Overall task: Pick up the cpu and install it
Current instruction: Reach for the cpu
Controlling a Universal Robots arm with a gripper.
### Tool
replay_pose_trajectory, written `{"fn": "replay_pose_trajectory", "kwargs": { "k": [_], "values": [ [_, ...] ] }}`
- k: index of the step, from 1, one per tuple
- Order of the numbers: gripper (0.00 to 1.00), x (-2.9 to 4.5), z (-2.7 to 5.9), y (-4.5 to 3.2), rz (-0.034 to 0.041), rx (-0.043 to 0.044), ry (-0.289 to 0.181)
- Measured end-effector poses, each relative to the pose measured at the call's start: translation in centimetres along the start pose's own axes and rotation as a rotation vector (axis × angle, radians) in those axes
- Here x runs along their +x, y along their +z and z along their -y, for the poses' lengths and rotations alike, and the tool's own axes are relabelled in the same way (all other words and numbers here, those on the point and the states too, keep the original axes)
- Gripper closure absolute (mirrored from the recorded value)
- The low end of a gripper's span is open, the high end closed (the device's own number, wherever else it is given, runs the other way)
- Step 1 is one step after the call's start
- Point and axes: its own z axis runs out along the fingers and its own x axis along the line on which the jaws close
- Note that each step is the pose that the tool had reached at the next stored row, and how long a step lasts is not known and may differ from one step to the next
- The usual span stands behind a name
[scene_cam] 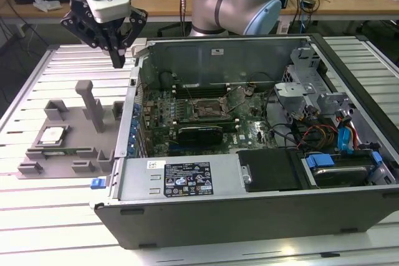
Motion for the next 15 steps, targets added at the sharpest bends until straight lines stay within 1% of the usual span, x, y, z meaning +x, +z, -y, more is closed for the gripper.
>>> {"fn": "replay_pose_trajectory", "kwargs": {
  "k": [2,4,8,10,12,15],
  "values": [
    [0.89,0.21,0.02,-0.01,0.0,0.0,0.0],
    [0.89,0.67,0.05,-0.02,-0.0001,0.0,0.0],
    [0.89,1.35,0.1,-0.04,-0.0001,0.0001,0.0],
    [0.89,2.01,0.15,-0.06,-0.0001,0.0001,0.0],
    [0.89,2.44,0.18,-0.07,0.0,0.0001,0.0],
    [0.89,3.38,0.25,-0.09,-0.0001,0.0,0.0]
  ]
}}
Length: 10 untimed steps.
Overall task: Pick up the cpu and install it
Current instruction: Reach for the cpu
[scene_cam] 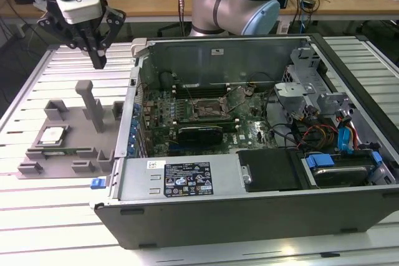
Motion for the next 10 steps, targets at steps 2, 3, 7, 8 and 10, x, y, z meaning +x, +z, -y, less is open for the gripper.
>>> {"fn": "replay_pose_trajectory", "kwargs": {
  "k": [2,3,7,8,10],
  "values": [
    [0.89,0.39,0.03,-0.01,0.0,0.0,0.0],
    [0.89,0.62,0.05,-0.01,0.0,0.0,0.0],
    [0.89,1.81,0.13,-0.05,0.0001,0.0,0.0],
    [0.89,2.16,0.16,-0.06,0.0001,0.0,0.0],
    [0.89,2.9,0.22,-0.08,0.0001,0.0,0.0]
  ]
}}
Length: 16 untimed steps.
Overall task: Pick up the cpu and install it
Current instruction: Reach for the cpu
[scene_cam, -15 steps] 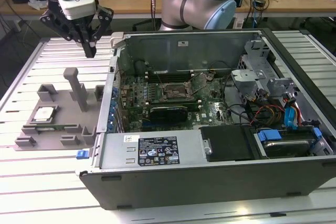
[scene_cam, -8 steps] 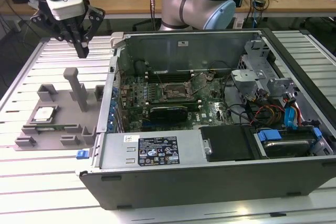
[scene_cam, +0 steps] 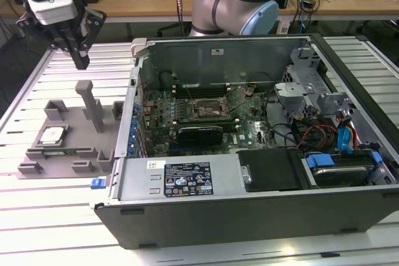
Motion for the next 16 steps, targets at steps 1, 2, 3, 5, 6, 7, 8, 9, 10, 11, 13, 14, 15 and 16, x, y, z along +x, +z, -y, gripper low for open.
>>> {"fn": "replay_pose_trajectory", "kwargs": {
  "k": [1,2,3,5,6,7,8,9,10,11,13,14,15,16],
  "values": [
    [0.89,0.43,0.03,-0.02,0.0,0.0001,0.0],
    [0.89,0.85,0.06,-0.02,0.0001,0.0,0.0],
    [0.89,1.19,0.09,-0.03,0.0001,0.0,0.0],
    [0.89,2.08,0.16,-0.06,0.0002,0.0,0.0],
    [0.89,2.52,0.19,-0.07,0.0002,0.0,0.0],
    [0.89,2.72,0.2,-0.08,0.0001,0.0001,0.0],
    [0.89,2.91,0.22,-0.08,0.0002,0.0001,0.0],
    [0.89,3.23,0.24,-0.09,0.0003,0.0,0.0],
    [0.89,3.57,0.26,-0.1,0.0002,0.0,0.0],
    [0.89,3.75,0.28,-0.1,0.0003,0.0,0.0],
    [0.89,4.4,0.33,-0.12,0.0002,0.0,0.0],
    [0.89,4.79,0.36,-0.1,0.0004,0.0001,0.0],
    [0.89,4.95,0.37,-0.07,0.0005,0.0,0.0],
    [0.89,5.17,0.38,0.0,0.0007,0.0,0.0]
  ]
}}
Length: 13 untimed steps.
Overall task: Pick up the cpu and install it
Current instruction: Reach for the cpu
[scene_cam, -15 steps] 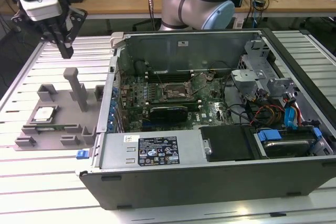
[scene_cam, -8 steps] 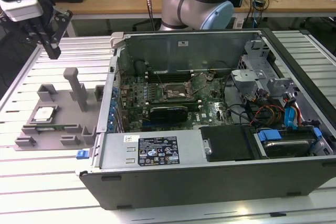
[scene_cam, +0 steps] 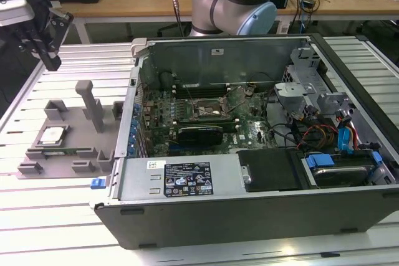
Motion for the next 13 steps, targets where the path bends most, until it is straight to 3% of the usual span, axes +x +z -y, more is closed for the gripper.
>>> {"fn": "replay_pose_trajectory", "kwargs": {
  "k": [13],
  "values": [
    [0.89,2.1,-0.48,2.52,0.0001,0.0,0.0]
  ]
}}
